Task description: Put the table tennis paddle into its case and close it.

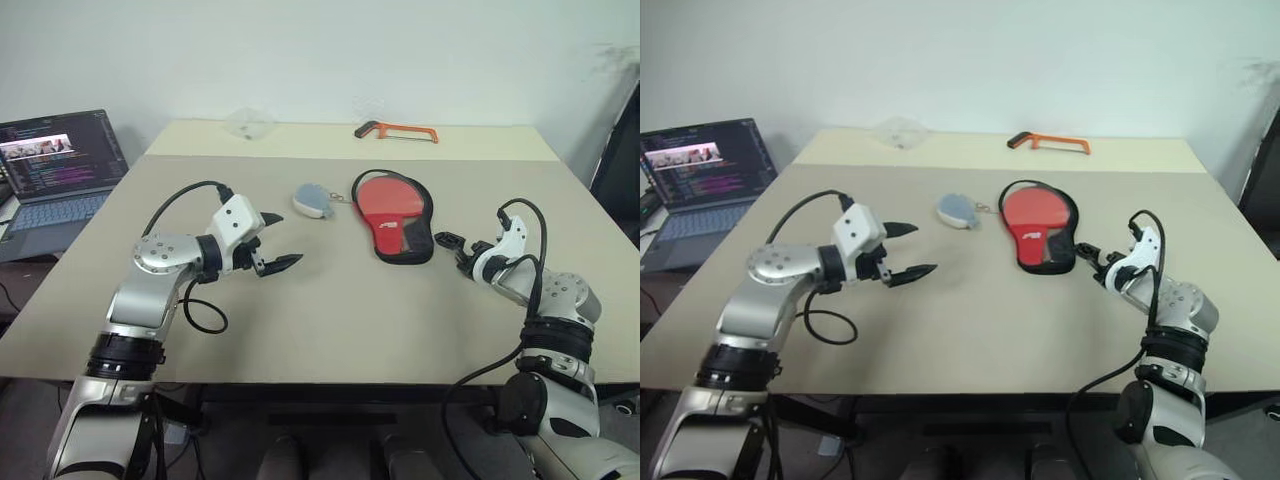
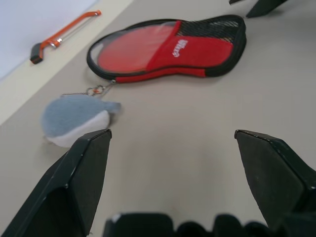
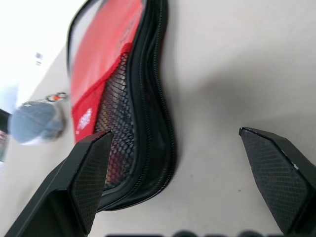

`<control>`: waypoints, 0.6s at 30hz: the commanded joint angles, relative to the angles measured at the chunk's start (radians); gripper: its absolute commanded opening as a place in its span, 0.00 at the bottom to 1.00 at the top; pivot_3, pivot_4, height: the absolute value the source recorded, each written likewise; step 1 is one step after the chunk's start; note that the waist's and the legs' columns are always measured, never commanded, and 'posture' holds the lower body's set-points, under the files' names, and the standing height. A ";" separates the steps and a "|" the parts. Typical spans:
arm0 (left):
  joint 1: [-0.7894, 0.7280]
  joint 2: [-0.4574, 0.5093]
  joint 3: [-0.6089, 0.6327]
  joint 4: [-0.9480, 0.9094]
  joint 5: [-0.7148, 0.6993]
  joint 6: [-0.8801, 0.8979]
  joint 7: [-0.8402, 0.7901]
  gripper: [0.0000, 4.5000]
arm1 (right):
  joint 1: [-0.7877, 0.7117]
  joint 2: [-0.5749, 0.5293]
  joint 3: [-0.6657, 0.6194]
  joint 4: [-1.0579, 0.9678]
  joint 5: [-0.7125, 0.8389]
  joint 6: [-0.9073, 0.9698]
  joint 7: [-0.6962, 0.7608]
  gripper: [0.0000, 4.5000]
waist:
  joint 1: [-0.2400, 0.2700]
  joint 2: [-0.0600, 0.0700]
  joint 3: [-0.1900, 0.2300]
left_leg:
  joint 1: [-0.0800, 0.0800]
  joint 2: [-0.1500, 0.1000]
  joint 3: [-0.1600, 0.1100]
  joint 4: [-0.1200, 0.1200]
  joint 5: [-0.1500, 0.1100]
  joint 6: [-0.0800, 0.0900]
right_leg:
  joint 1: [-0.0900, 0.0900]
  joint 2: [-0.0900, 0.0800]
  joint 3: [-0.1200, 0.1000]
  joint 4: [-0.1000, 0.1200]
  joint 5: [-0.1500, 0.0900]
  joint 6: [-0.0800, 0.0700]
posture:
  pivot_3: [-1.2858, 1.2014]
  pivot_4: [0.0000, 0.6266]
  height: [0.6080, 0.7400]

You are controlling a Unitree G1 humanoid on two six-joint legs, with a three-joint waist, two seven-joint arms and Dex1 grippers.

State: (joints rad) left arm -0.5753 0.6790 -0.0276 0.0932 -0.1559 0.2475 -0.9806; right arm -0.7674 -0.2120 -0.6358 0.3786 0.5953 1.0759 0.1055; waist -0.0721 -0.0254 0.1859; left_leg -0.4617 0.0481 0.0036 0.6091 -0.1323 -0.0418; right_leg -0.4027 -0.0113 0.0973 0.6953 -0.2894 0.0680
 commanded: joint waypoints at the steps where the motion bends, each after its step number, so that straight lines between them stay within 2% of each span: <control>1: 0.009 0.021 0.018 -0.062 -0.007 0.008 0.012 0.99 | -0.030 0.036 0.030 0.011 0.055 0.018 0.031 1.00 | -0.012 0.000 0.000 | 0.000 0.000 0.000 0.000 0.000 0.000 | 0.000 0.001 0.000 0.000 0.000 0.000 | 0.52 0.24 1.00; 9: 0.015 0.030 0.022 -0.069 -0.006 0.010 0.025 0.99 | -0.053 0.084 0.083 -0.012 0.096 0.027 0.044 1.00 | -0.017 0.000 0.000 | 0.000 0.001 -0.001 -0.001 0.000 0.000 | -0.002 0.002 0.000 0.001 -0.001 -0.002 | 0.52 0.24 1.00; 18: 0.011 0.025 0.008 -0.071 -0.001 0.000 0.039 0.99 | -0.074 0.101 0.125 0.075 0.057 -0.063 0.034 1.00 | -0.017 0.000 0.000 | 0.000 0.001 0.000 -0.001 0.000 0.000 | -0.002 0.002 0.000 0.001 -0.001 -0.002 | 0.52 0.24 1.00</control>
State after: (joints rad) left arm -0.5545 0.6961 -0.0326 0.0668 -0.1543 0.2580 -0.9494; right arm -0.8138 -0.1108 -0.5236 0.4434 0.6520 1.0462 0.1370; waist -0.0887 -0.0253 0.1860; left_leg -0.4621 0.0492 0.0033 0.6076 -0.1324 -0.0418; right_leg -0.4045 -0.0096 0.0977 0.6960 -0.2904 0.0664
